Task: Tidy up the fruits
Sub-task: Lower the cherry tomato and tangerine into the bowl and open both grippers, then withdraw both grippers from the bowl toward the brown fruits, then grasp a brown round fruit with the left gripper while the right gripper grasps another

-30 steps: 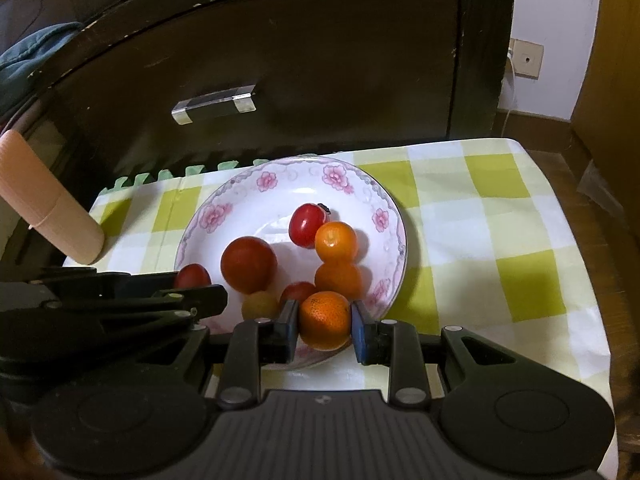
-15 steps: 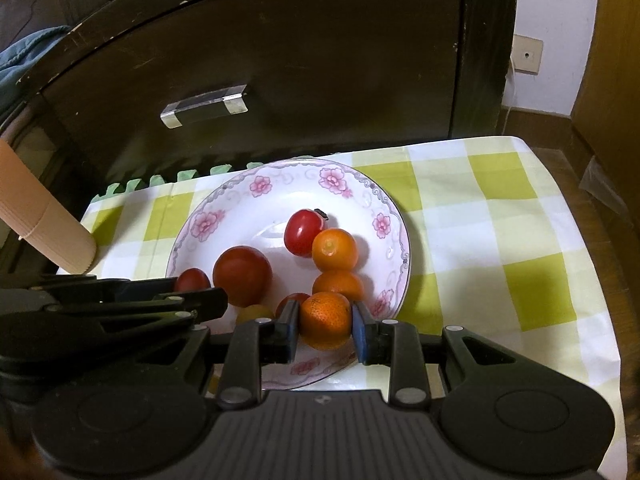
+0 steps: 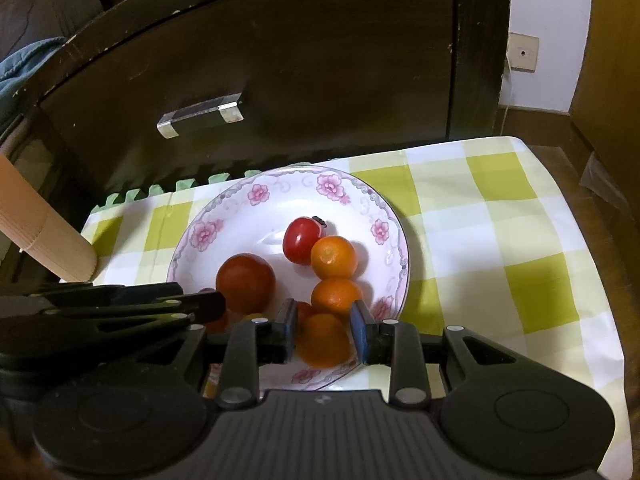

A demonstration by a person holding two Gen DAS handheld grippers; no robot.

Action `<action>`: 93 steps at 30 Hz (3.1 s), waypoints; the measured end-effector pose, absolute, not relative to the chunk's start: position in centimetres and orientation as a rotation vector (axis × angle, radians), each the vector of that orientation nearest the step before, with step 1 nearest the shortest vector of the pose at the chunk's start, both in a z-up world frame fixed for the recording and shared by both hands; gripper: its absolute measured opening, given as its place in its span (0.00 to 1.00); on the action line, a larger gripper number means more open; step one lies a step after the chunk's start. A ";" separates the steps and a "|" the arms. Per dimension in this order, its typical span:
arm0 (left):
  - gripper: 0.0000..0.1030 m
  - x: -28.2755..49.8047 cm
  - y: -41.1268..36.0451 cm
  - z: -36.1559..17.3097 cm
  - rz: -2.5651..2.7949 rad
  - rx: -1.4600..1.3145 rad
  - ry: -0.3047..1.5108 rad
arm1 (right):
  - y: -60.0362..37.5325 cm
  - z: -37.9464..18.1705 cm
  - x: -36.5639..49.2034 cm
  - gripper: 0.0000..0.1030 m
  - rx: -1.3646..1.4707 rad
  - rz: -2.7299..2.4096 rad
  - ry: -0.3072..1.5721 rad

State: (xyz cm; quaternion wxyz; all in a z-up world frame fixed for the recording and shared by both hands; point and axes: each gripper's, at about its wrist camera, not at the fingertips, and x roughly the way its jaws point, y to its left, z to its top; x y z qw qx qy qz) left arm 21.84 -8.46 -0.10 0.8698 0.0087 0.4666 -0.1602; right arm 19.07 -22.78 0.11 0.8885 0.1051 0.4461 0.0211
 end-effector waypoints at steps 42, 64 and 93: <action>0.54 16.1 -6.2 1.6 -0.346 0.068 0.990 | -21.4 0.6 12.0 0.32 0.207 0.107 0.979; 0.57 16.8 -5.7 0.1 -0.358 0.034 1.038 | -18.0 -3.2 13.8 0.25 0.178 0.187 1.070; 0.31 17.8 -9.7 -3.8 -0.330 0.083 1.054 | -22.3 -3.1 11.7 0.23 0.216 0.143 1.080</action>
